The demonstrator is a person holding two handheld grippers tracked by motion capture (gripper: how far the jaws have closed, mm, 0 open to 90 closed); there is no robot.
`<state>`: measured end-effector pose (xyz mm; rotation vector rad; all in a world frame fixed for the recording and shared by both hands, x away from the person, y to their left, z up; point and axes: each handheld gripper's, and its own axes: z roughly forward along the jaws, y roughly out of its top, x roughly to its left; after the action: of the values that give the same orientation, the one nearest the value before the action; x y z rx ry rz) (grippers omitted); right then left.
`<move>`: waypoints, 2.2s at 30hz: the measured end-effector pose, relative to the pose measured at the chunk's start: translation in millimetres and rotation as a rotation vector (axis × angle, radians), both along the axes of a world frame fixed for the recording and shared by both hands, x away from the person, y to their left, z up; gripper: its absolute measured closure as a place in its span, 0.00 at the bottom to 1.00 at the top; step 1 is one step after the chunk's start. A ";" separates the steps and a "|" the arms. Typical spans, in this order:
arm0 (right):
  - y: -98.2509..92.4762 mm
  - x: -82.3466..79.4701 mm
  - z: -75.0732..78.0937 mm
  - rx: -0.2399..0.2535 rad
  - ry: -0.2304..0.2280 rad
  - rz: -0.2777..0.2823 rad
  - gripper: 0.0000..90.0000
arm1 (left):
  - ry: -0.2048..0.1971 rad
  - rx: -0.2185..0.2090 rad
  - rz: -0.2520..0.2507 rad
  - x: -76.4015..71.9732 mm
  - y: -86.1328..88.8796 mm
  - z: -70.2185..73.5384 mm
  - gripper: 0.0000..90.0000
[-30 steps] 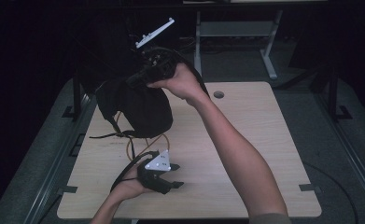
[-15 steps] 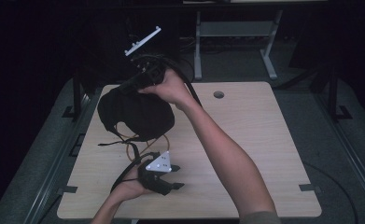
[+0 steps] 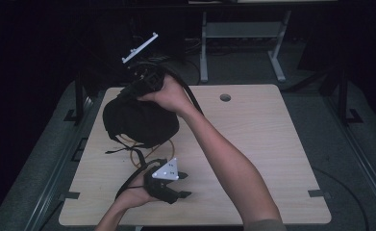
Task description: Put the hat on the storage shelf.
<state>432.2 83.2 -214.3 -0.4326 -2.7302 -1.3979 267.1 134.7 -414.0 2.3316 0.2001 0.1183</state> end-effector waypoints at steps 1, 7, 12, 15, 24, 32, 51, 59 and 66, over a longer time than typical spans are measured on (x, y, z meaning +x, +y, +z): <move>-0.6 -0.2 0.1 0.000 -0.002 -0.005 0.76 | 0.002 -0.002 0.001 0.0 0.0 -0.1 0.46; -12.0 -0.1 -0.1 0.005 0.000 -0.031 0.66 | 0.008 -0.015 0.017 -0.2 0.0 -1.1 0.44; -24.1 -0.3 -1.5 0.015 0.008 -0.037 0.59 | 0.005 -0.019 0.026 0.7 1.2 -1.3 0.43; -33.1 -0.7 -2.1 0.032 0.004 -0.039 0.55 | 0.010 -0.036 0.026 -0.8 0.9 0.1 0.42; -54.5 -5.1 -5.9 0.045 0.008 -0.060 0.44 | 0.005 -0.047 0.049 1.2 3.8 0.7 0.42; -77.3 -8.2 -6.4 0.062 -0.007 -0.081 0.39 | 0.007 -0.043 0.061 2.1 4.4 -0.2 0.40; -117.9 -14.9 -8.1 0.087 -0.008 -0.121 0.33 | 0.003 -0.059 0.100 3.7 4.1 -1.7 0.34; -131.9 -19.1 -8.2 0.092 -0.019 -0.140 0.31 | 0.000 -0.059 0.109 4.0 2.4 -2.1 0.32; -139.5 -22.1 -11.4 0.095 -0.010 -0.153 0.29 | -0.003 -0.064 0.119 4.7 2.6 -2.8 0.32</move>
<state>410.1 -56.4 -225.7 -0.6427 -2.6745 -1.5599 271.8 137.4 -416.8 2.2556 0.3371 0.1717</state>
